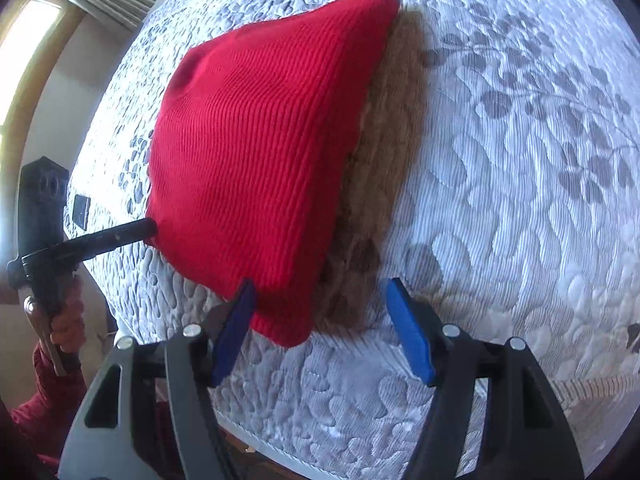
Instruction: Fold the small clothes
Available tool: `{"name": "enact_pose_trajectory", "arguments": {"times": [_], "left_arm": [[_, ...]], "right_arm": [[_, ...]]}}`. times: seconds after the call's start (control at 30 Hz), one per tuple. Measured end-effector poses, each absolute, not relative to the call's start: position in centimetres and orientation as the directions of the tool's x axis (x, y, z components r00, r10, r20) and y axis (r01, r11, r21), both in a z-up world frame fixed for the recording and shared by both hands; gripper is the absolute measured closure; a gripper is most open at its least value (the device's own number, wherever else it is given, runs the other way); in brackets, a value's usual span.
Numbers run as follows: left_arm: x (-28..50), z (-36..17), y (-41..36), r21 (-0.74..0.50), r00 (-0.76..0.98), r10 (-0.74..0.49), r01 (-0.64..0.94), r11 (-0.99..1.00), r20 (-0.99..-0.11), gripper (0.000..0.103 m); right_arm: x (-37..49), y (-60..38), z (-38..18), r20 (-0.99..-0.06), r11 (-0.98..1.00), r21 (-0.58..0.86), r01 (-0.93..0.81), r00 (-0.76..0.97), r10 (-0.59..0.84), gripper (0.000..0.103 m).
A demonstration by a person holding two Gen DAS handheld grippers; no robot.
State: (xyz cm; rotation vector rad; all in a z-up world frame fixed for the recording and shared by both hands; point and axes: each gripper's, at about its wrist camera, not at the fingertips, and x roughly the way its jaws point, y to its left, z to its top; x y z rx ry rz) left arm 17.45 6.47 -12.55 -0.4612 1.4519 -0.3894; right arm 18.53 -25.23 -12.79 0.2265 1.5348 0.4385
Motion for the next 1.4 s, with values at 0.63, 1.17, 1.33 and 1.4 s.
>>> {"name": "enact_pose_trajectory", "arguments": {"times": [0.63,1.17,1.33,1.4], "left_arm": [[16.9,-14.4,7.7,-0.516,0.111,-0.508,-0.066,0.854,-0.854,0.095],[17.9,-14.9,6.5,-0.573,0.062,-0.570,-0.123,0.810,-0.819,0.081],[16.2,-14.9,3.6,-0.524,0.030,-0.523,-0.044,0.851,-0.852,0.082],[16.2,-15.0,3.3,-0.508,0.033,-0.507,-0.030,0.861,-0.862,0.082]], "right_arm": [[18.4,-24.3,-14.4,-0.883,0.876,0.468,-0.112,-0.075,0.463,0.035],[18.7,-24.3,-14.7,-0.805,0.806,0.590,-0.060,-0.129,0.579,0.090],[17.6,-26.3,-11.8,-0.879,0.867,0.476,-0.146,-0.107,0.465,0.091],[17.3,-25.7,-14.0,-0.885,0.875,0.461,-0.145,-0.147,0.442,0.091]]}}
